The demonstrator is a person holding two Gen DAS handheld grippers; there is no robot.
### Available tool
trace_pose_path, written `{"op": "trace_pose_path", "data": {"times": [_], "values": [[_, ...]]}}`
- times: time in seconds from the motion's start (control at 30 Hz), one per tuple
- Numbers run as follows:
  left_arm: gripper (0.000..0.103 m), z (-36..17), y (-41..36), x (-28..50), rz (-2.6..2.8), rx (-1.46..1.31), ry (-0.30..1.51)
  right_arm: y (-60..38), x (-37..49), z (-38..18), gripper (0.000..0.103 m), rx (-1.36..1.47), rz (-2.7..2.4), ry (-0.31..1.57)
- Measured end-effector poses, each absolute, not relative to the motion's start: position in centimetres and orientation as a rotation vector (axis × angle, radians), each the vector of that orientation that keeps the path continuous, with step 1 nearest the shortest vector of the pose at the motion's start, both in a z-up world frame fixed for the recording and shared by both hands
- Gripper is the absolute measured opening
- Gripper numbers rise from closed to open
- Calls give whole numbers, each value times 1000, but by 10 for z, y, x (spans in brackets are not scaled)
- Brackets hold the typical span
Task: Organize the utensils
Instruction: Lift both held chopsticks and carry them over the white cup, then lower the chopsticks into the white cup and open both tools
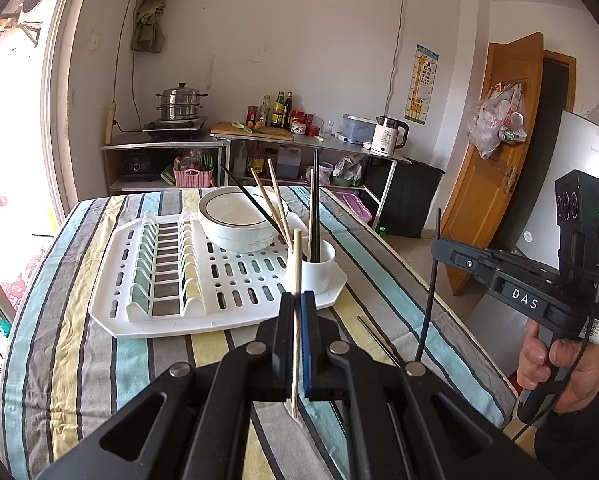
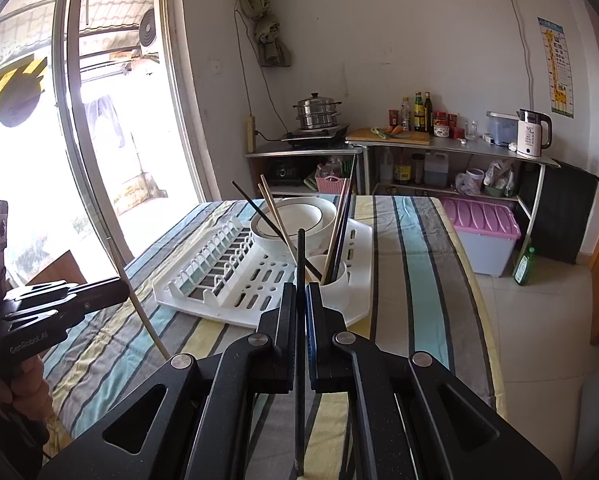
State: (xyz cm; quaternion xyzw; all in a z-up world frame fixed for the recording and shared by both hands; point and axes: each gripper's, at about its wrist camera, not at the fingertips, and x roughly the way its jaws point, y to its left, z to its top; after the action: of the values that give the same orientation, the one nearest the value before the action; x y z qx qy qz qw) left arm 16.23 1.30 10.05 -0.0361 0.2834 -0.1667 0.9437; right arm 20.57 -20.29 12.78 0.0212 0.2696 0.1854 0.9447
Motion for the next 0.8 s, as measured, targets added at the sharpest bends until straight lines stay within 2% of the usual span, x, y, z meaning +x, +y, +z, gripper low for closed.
{"op": "trace_pose_path", "data": {"times": [0.8], "values": [[3, 177, -33, 268, -384, -75, 504, -216, 271, 202, 4, 71, 350, 406]]}}
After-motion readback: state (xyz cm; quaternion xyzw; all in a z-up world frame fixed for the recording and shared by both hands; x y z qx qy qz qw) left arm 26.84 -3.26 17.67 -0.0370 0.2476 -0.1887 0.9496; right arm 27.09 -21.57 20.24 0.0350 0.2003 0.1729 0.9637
